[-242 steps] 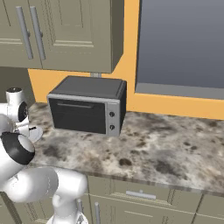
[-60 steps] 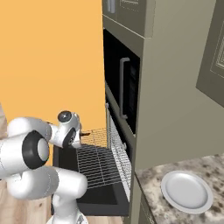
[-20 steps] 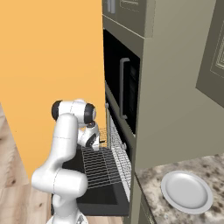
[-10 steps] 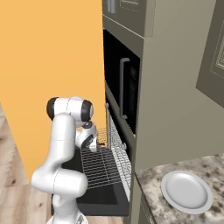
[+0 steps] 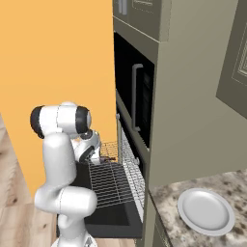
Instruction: Place the fish on the top rack of the oven, and slide the tray back inside. Close the oven door.
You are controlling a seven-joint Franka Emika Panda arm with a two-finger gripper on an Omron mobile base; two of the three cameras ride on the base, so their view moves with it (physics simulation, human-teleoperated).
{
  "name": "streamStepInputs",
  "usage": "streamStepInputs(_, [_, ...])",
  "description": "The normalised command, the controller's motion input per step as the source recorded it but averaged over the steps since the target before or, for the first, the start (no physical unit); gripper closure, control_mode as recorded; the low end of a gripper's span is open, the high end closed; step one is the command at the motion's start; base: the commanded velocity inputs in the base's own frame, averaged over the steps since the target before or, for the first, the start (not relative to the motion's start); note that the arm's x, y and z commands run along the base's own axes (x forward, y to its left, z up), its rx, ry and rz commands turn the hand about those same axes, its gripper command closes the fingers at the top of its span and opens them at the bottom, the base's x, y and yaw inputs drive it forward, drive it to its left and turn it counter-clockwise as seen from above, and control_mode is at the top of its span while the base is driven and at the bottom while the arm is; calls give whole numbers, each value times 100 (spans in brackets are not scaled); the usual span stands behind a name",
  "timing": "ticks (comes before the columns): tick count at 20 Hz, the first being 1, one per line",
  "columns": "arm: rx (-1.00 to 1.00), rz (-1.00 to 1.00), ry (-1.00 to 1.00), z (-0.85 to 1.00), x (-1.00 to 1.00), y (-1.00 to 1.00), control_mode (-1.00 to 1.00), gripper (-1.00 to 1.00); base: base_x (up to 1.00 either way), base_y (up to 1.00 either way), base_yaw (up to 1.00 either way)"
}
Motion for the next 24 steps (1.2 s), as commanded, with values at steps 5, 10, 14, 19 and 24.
streamStepInputs(5, [0, 5, 9, 86, -37, 93, -100, -100, 0, 0, 0])
streamStepInputs(10, [0, 4, 14, 37, -37, 100, -100, -100, 0, 0, 0])
streamStepInputs(14, [-5, 3, 3, 3, -8, 97, -100, -100, 0, 0, 0])
streamStepInputs(19, [-21, 0, 3, -16, 15, 67, -100, -100, 0, 0, 0])
streamStepInputs(24, [-16, -1, 0, -45, 39, 77, -100, -100, 0, 0, 0])
